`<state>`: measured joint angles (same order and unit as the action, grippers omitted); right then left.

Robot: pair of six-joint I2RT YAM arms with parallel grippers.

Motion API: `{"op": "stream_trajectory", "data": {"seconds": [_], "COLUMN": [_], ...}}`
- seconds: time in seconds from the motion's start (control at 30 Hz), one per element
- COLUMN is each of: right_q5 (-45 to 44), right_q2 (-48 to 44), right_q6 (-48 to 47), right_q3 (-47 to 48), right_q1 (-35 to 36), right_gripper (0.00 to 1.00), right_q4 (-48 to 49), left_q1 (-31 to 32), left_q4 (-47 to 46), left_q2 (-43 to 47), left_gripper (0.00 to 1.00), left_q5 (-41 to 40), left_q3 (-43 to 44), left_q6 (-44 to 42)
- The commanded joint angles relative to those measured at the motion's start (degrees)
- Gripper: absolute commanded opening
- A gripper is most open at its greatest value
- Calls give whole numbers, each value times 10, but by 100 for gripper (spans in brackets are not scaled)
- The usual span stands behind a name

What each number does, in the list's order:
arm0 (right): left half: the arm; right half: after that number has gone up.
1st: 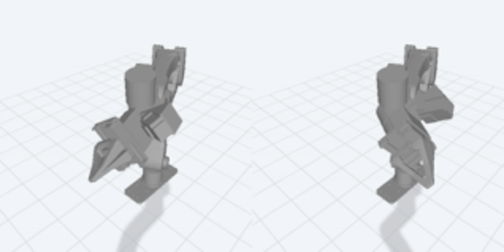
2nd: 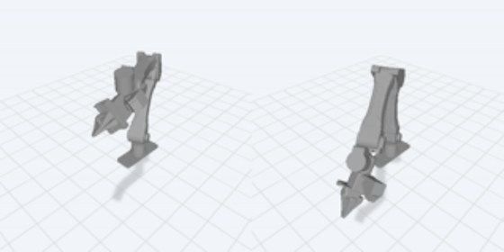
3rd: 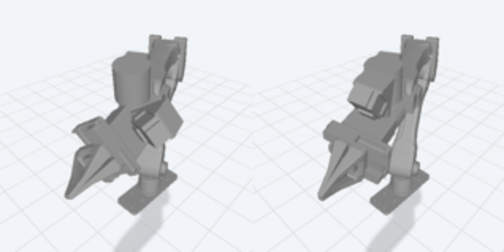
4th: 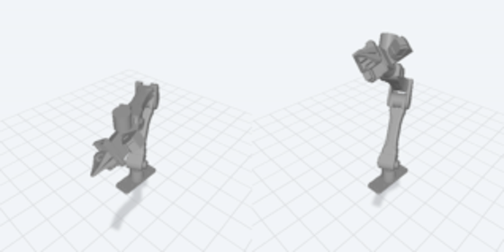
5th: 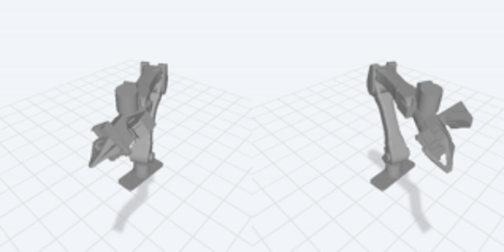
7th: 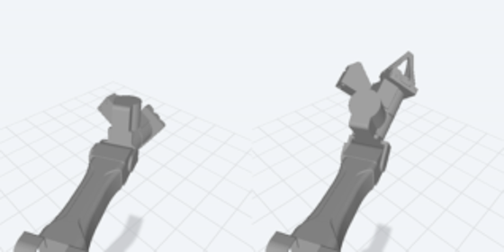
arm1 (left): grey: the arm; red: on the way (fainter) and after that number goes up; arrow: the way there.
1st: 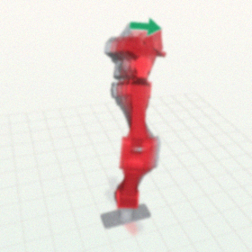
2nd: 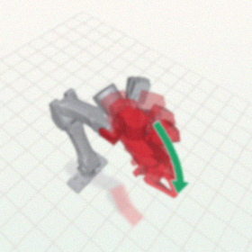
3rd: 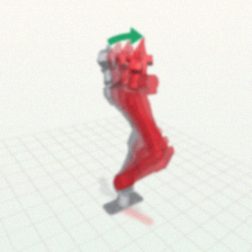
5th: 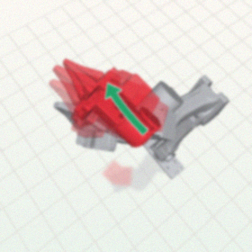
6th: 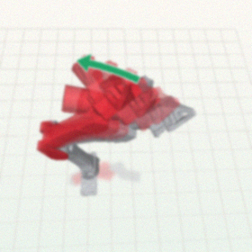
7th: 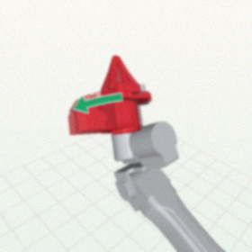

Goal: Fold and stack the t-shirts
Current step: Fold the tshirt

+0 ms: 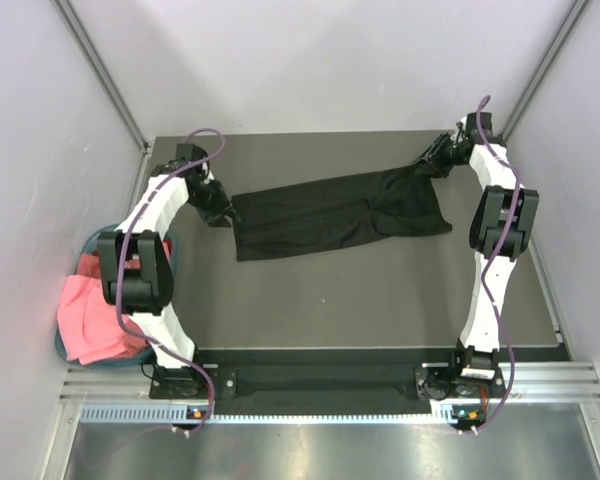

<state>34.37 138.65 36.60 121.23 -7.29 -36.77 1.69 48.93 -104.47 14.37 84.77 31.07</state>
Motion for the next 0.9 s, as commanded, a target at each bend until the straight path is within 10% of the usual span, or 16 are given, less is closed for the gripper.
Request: {"op": "stream_trajectory", "data": {"seconds": [0.0,0.5,0.87], "right_q5": [4,-26,-38], "right_q2": [-35,-258,-299], "right_q6": [-25,-140,-147], "right_q3": [23,-289,-340], "right_q1": [3,38,43], "right_gripper": [35,36,37], "right_q4": [-22,-35,-30], "left_q1": [23,109,108], "left_q4": [-59,-43,-38], "left_q2": [23,-56,-112], "left_gripper": [35,24,24], "left_q5": [79,-31,-94], "left_q3": [-32,-22,12], "left_q6": [-38,-78,-85]}}
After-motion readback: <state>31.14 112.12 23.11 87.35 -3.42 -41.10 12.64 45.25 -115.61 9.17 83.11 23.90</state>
